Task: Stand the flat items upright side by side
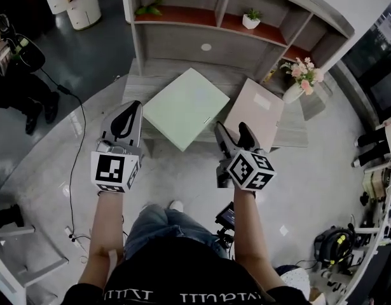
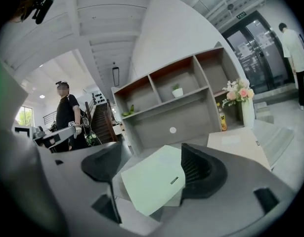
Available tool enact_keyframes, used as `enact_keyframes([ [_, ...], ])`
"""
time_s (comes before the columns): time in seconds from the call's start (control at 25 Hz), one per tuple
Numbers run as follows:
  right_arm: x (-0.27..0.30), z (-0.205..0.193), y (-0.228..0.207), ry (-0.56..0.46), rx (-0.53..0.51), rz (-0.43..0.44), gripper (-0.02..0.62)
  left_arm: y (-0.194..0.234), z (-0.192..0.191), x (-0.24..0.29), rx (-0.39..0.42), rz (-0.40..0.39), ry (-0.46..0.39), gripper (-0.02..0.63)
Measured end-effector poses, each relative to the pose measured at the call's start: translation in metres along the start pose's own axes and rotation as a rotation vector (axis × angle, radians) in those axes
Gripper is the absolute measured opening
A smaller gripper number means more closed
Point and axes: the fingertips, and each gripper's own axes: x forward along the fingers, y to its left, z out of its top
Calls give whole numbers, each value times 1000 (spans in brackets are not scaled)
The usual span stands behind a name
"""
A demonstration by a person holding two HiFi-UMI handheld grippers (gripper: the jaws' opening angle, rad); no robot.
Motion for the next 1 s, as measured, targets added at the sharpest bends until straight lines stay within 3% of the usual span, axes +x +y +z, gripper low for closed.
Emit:
enact_keyframes([
  [0.36,54,-57,-21,147,101,-40,388,1,-36,29,-18,-50,70,14],
  [0.6,87,-94,-41,234,194,-149,388,9,-53,61,-28,-106,98,14],
  [0.92,128,-136,-59,367,285,-230,385,25,-72,93,-34,-165,132,14],
  [1.0,133,-145,-66,398,299,-266,342,27,-77,99,-35,-177,139,14],
])
